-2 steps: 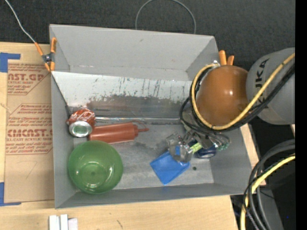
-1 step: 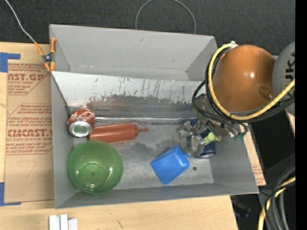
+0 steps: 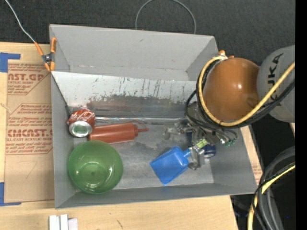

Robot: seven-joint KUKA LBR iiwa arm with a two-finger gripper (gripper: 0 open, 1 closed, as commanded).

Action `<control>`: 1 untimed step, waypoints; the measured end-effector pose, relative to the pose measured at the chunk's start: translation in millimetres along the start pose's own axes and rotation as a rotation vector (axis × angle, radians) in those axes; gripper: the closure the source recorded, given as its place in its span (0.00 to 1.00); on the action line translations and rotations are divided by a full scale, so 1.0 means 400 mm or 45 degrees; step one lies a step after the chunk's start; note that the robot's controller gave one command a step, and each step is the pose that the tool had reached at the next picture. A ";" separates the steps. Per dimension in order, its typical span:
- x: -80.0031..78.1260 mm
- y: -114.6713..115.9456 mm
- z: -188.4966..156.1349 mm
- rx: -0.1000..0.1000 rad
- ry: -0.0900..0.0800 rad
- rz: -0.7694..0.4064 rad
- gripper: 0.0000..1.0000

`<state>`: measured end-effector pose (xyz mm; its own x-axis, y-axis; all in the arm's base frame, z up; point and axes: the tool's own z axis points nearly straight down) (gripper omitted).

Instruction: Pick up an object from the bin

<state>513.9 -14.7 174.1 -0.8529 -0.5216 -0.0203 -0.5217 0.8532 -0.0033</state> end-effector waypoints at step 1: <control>-0.001 -0.001 -0.002 0.001 -0.003 0.000 0.00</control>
Offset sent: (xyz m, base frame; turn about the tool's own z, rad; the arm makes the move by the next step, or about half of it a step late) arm -0.0296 -0.0175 -0.1025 -0.1266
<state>514.5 -14.8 175.0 -0.8530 -0.5214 -0.0223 -0.5214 0.8533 -0.0043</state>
